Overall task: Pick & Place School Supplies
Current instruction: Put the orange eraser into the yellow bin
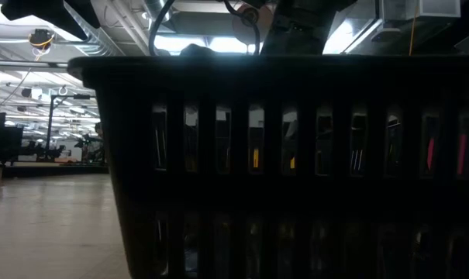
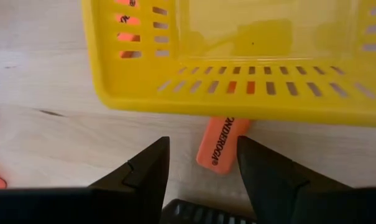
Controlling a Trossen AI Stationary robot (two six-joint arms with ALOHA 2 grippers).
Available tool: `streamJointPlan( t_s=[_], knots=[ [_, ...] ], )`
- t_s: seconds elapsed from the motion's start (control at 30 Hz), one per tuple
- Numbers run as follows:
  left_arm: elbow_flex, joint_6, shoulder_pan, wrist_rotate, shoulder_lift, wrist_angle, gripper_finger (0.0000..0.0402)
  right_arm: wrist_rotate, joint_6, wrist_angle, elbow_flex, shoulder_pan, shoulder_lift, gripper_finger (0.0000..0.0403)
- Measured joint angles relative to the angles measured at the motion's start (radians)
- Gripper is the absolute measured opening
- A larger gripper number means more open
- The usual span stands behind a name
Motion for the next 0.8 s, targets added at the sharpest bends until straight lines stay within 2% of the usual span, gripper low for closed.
streamJointPlan(
  t_s=[0.27,0.8],
  knots=[
    [0.0,-0.004,0.0,0.0,0.0,0.0,0.0168,0.021,0.001,0.001,0.0,0.0,0.003,0.019],
    [0.001,-0.004,0.0,0.003,0.0,0.001,0.0168,-0.053,-0.03,-0.04,0.001,0.02,0.033,0.019]
  ],
)
